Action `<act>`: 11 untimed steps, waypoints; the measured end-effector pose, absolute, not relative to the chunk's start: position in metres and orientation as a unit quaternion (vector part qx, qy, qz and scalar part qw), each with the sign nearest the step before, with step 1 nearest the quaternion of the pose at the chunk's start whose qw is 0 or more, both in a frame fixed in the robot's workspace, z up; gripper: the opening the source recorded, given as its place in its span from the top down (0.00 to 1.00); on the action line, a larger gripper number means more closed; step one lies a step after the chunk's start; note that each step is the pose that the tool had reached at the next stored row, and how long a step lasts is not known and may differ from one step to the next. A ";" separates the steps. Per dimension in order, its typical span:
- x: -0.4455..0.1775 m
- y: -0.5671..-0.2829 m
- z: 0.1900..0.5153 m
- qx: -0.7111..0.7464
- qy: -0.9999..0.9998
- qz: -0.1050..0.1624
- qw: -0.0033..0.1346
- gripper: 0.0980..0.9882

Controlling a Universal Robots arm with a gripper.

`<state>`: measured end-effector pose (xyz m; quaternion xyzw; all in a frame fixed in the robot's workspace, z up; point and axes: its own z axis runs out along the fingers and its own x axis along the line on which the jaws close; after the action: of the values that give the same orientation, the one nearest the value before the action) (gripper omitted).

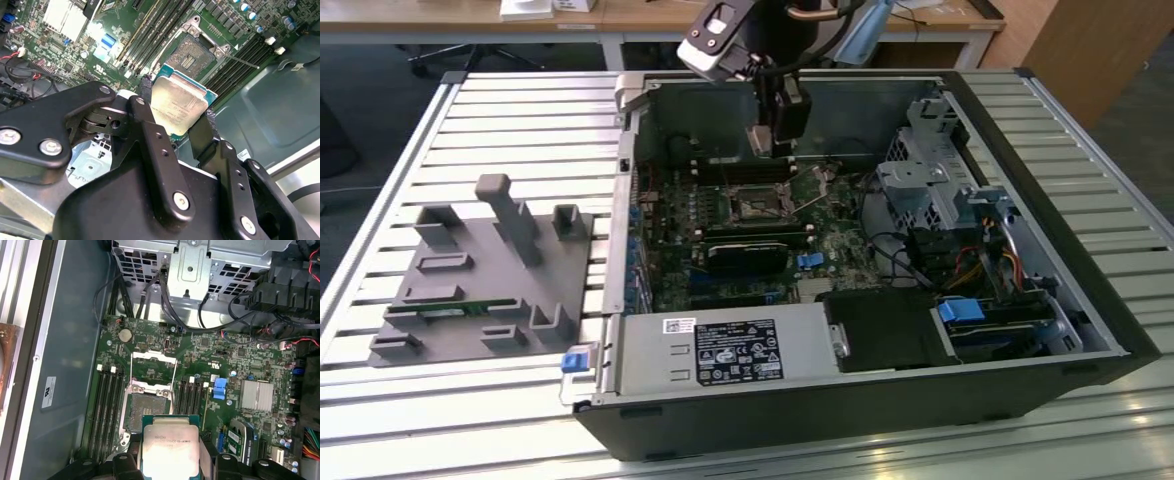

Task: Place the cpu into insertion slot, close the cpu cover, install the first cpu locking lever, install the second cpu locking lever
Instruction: 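Place the cpu into insertion slot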

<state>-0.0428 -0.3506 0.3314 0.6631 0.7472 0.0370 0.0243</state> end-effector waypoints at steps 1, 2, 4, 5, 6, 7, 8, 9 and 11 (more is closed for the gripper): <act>-0.043 -0.351 0.331 0.663 0.747 0.037 0.024 0.50; -0.043 -0.351 0.331 0.663 0.747 0.037 0.024 0.50; -0.043 -0.351 0.330 0.663 0.747 0.037 0.024 0.50; -0.043 -0.351 0.330 0.663 0.747 0.037 0.024 0.50; -0.043 -0.351 0.330 0.663 0.747 0.037 0.024 0.50; -0.043 -0.351 0.330 0.663 0.747 0.037 0.024 0.50; -0.043 -0.351 0.330 0.663 0.747 0.037 0.024 0.50; -0.043 -0.351 0.329 0.663 0.747 0.037 0.024 0.50; -0.043 -0.351 0.329 0.663 0.747 0.037 0.024 0.50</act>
<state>-0.0428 -0.3506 0.3289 0.6631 0.7472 0.0370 0.0243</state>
